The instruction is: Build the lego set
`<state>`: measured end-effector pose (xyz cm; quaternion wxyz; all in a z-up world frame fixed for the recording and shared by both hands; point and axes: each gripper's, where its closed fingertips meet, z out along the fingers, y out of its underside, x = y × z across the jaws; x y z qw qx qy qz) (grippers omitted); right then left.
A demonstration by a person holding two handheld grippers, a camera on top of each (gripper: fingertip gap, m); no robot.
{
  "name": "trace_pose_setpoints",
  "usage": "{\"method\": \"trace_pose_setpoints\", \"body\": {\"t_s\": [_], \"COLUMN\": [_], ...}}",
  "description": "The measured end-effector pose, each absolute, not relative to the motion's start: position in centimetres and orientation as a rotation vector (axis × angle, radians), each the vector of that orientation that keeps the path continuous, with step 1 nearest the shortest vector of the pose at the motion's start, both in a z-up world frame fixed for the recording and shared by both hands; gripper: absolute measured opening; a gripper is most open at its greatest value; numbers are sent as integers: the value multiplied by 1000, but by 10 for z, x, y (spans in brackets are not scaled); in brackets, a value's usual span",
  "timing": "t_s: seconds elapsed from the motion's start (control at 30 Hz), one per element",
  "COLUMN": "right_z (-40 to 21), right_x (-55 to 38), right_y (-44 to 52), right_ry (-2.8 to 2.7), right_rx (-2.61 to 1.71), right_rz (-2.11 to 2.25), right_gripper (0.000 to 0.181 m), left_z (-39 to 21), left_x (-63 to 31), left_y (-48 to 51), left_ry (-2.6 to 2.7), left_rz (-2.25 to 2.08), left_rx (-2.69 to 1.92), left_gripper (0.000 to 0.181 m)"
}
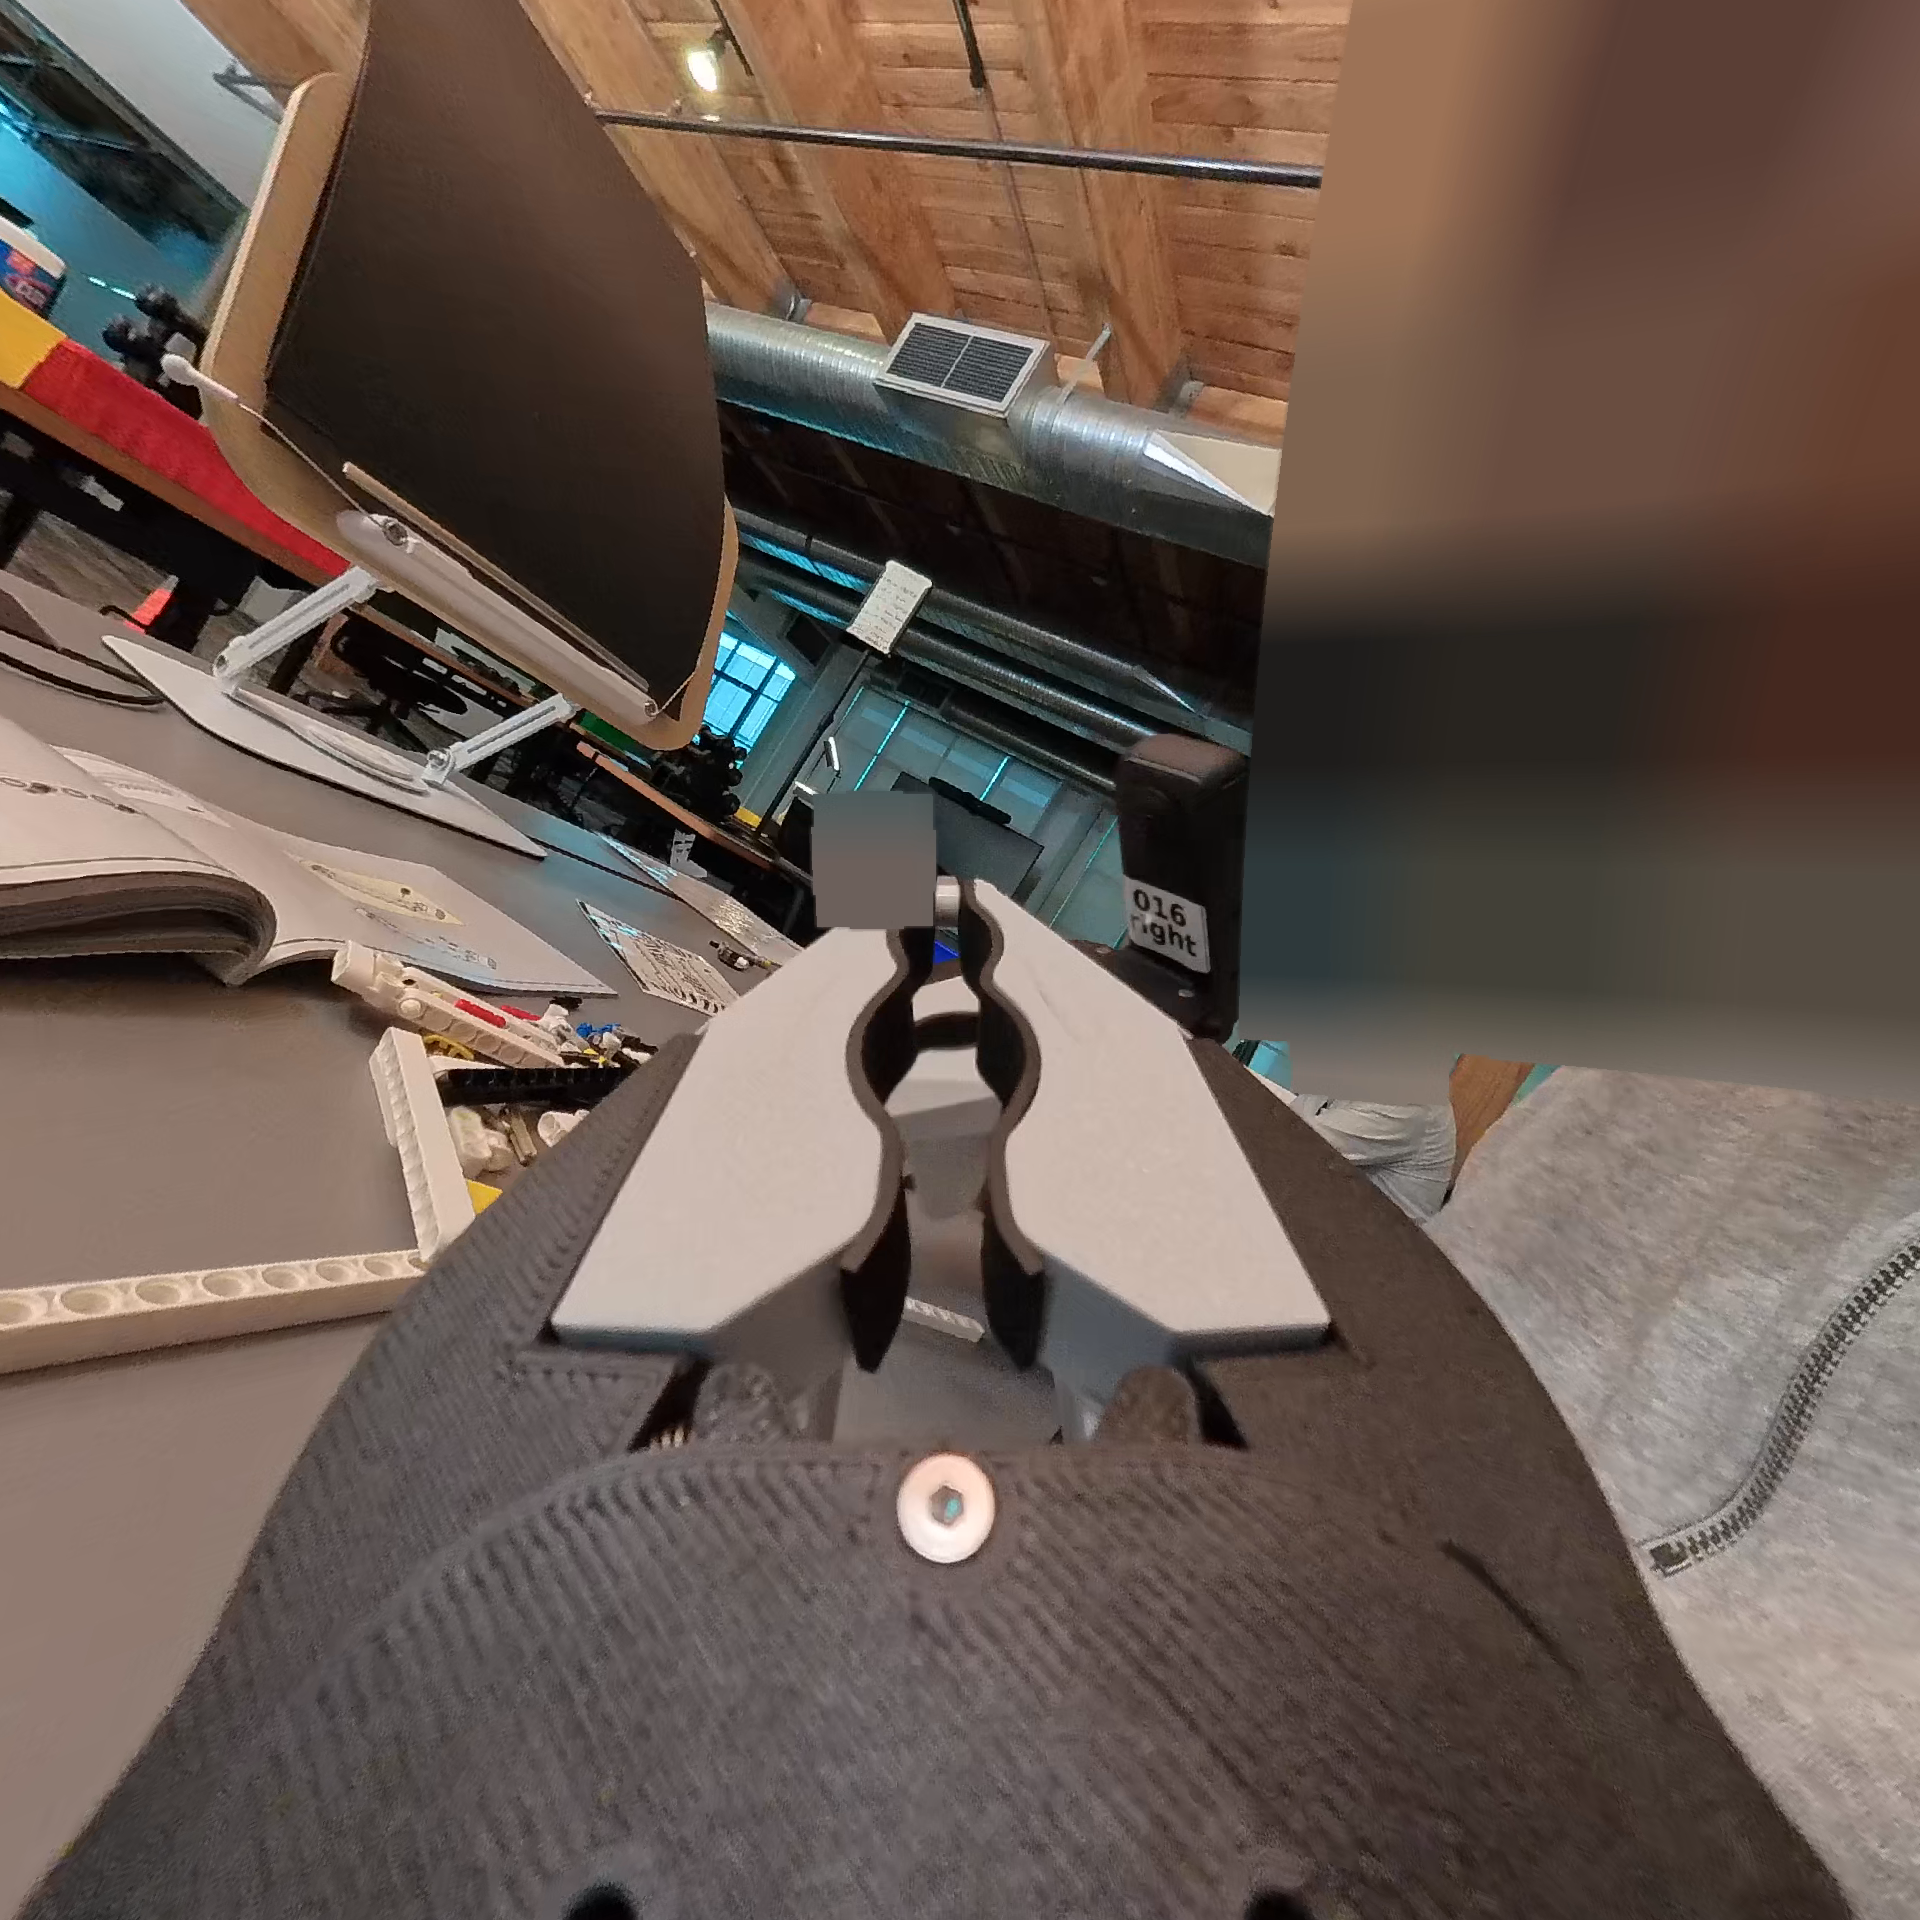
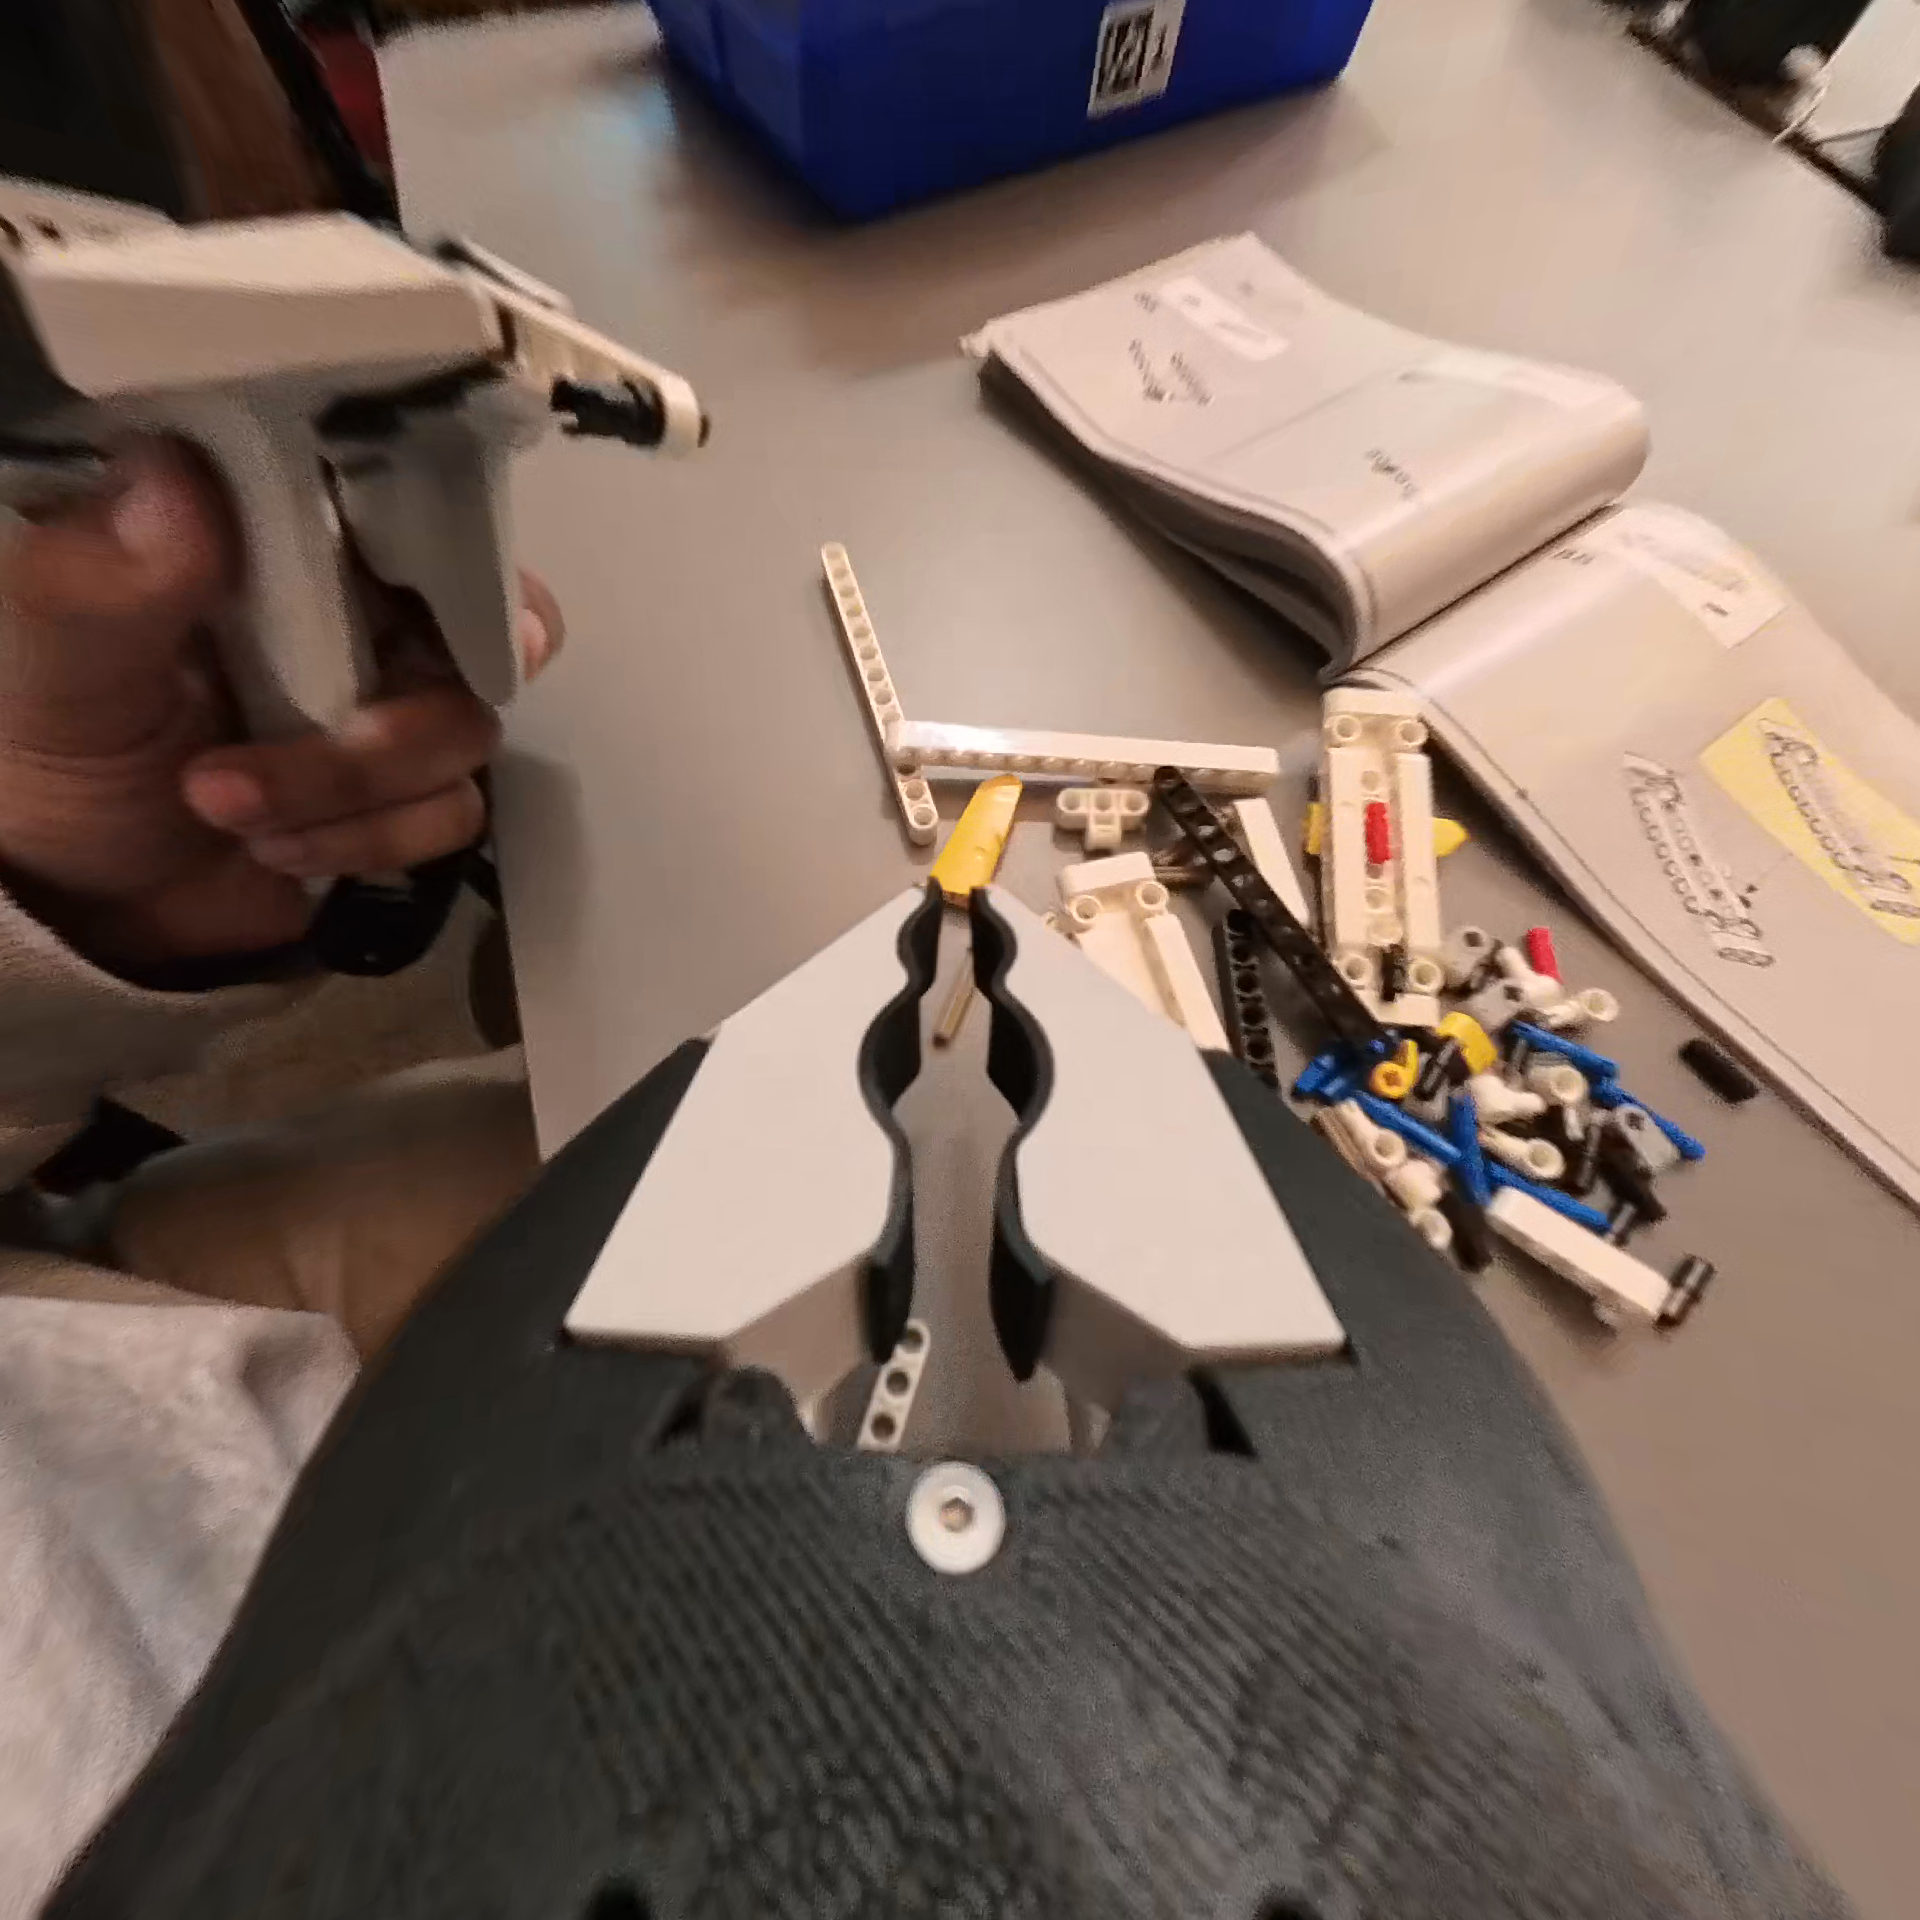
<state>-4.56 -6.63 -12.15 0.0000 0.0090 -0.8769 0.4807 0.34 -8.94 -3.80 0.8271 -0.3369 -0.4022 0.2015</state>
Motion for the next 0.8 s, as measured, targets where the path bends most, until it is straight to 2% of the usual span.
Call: {"method": "trace_pose_setpoints", "body": {"t_s": [0.2, 0.4, 0.57, 0.73, 0.8], "right_z": [-83, -60, -67, -78, -79], "right_x": [-62, -39, -27, -28, -27], "right_y": [-25, -5, -6, -8, -7], "right_ry": [-2566, -2276, -2092, -2114, -2111], "right_rx": [-95, 187, 452, 518, 543], "right_rz": [1740, 1698, 1452, 1360, 1341], "right_gripper": [8, 18, 10, 11, 3], "left_z": [-46, -63, -70, -74, -74], "left_x": [-4, -18, -21, -22, -22], "left_y": [-77, -44, -29, -24, -22], "left_ry": [-889, -973, -1001, -1016, -1011], "left_rz": [395, 285, 212, 235, 241], "left_rx": [-778, -878, -896, -950, -961], "left_gripper": [0, 1, 1, 1, 1]}}
